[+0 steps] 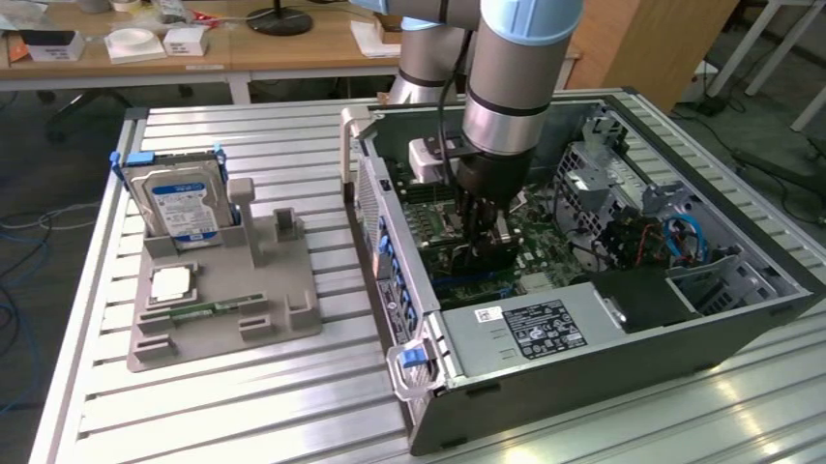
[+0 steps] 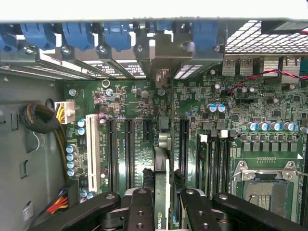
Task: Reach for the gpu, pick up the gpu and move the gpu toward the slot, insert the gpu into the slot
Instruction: 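Insert the gpu into the slot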
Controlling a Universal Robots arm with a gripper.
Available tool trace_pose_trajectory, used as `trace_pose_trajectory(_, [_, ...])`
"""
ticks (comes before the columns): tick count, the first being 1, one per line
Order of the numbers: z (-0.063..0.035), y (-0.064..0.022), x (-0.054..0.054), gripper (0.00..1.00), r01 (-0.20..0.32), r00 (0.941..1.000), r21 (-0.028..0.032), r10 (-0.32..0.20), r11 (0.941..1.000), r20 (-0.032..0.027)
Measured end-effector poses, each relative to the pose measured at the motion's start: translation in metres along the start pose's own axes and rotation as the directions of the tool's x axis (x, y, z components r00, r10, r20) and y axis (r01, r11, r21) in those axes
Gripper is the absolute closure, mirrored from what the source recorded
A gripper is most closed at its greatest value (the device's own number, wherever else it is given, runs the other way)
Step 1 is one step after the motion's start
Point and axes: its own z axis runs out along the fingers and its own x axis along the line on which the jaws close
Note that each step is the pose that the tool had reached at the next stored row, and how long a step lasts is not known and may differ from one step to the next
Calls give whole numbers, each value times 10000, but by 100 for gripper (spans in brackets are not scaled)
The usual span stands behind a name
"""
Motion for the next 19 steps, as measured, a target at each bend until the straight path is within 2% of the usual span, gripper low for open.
trace_pose_trajectory(19, [-5, 13, 1, 74, -1, 10000, 5, 1, 10000, -5])
